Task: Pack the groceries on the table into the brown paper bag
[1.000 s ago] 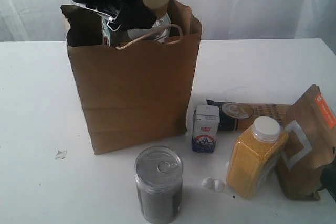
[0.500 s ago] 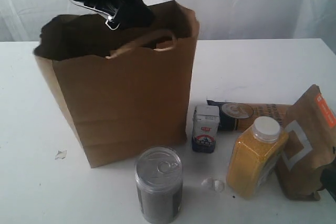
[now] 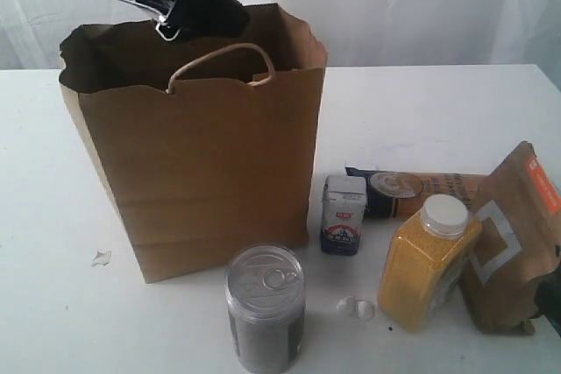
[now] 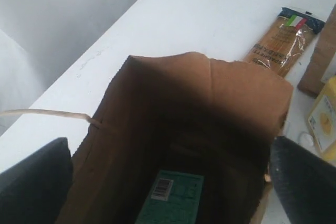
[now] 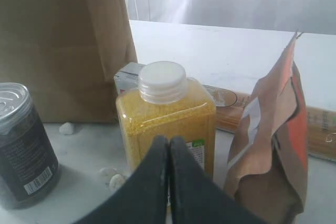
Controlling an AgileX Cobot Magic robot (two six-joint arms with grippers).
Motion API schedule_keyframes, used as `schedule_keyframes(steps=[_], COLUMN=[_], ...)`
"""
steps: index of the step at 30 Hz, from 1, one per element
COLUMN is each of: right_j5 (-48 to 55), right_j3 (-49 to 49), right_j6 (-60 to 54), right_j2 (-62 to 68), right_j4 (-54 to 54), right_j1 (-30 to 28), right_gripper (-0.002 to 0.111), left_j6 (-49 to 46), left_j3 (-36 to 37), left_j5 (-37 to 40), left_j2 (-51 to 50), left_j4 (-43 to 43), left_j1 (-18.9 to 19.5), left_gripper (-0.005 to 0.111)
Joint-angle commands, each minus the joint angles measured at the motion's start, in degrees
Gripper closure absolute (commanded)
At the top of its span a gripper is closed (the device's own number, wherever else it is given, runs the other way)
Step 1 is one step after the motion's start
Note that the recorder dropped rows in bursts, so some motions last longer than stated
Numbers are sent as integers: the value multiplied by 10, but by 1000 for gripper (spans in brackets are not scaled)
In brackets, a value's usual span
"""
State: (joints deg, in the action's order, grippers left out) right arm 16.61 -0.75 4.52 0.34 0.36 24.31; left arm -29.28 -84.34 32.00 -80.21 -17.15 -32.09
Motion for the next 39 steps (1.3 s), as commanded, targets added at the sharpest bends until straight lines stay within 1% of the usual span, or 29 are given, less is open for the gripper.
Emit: schedule_keyframes(steps=[1, 5, 8, 11, 12, 13, 15, 16, 17, 18, 19, 20, 21, 23, 24, 25, 27, 28, 29, 30, 32, 34, 35, 36, 38, 39], right_j5=[0, 0, 0, 0, 0, 0, 0, 0, 0, 0, 0, 0, 0, 0, 0, 0, 0, 0, 0, 0, 0, 0, 0, 0, 0, 0], right_j3=[2, 2, 2, 2, 2, 2, 2, 2, 2, 2, 2, 2, 2, 2, 2, 2, 2, 2, 2, 2, 2, 2, 2, 2, 2, 2], right_j6=[3, 3, 3, 3, 3, 3, 3, 3, 3, 3, 3, 3, 3, 3, 3, 3, 3, 3, 3, 3, 3, 3, 3, 3, 3, 3], right_j2=[-3, -3, -3, -3, -3, -3, -3, -3, -3, -3, -3, -3, -3, -3, -3, -3, -3, -3, -3, -3, -3, -3, -3, -3, -3, -3], right_j4=[0, 0, 0, 0, 0, 0, 0, 0, 0, 0, 0, 0, 0, 0, 0, 0, 0, 0, 0, 0, 0, 0, 0, 0, 0, 0], right_j1=[-3, -3, -3, -3, -3, -3, -3, -3, -3, -3, -3, -3, -3, -3, -3, -3, -3, -3, -3, -3, -3, -3, -3, -3, -3, -3], right_gripper=[108, 108, 108, 108, 108, 108, 108, 108, 108, 108, 108, 108, 108, 108, 108, 108, 108, 108, 108, 108, 108, 108, 108, 108, 108, 108], left_j6=[10, 13, 18, 48, 79, 104, 117, 119, 132, 157, 173, 177, 177, 177, 181, 210, 251, 255, 255, 254, 254, 254, 254, 253, 250, 250], left_j3=[-1, -1, -1, -1, -1, -1, -1, 0, 9, 34, 62, 117, 184, 268, 330, 381, 427, 467, 487, 506, 546, 593, 612, 657, 690, 699], left_j5=[20, 48, 92, 134, 160, 182, 213, 239, 244, 239, 229, 195, 135, 52, -1, -23, -13, -7, -17, -44, -138, -297, -388, -556, -641, -643], left_j2=[35, 65, 91, 116, 135, 151, 173, 192, 204, 231, 253, 287, 336, 386, 425, 445, 455, 455, 455, 455, 456, 456, 456, 456, 456, 456], left_j4=[12, 26, 34, 70, 104, 129, 143, 144, 144, 144, 144, 143, 128, 101, 70, 53, 52, 52, 52, 34, 10, 49, 76, 120, 123, 122], left_j1=[0, 0, 0, 0, 0, 0, 0, 0, 0, 0, 0, 0, 0, 0, 0, 0, 0, 0, 0, -1, -1, -1, -1, -1, -1, -1], left_gripper=[1, 2, 2, 2, 5, 15, 32, 53, 69, 89, 102, 106, 106, 106, 106, 106, 106, 106, 106, 106, 106, 106, 106, 106, 106, 106])
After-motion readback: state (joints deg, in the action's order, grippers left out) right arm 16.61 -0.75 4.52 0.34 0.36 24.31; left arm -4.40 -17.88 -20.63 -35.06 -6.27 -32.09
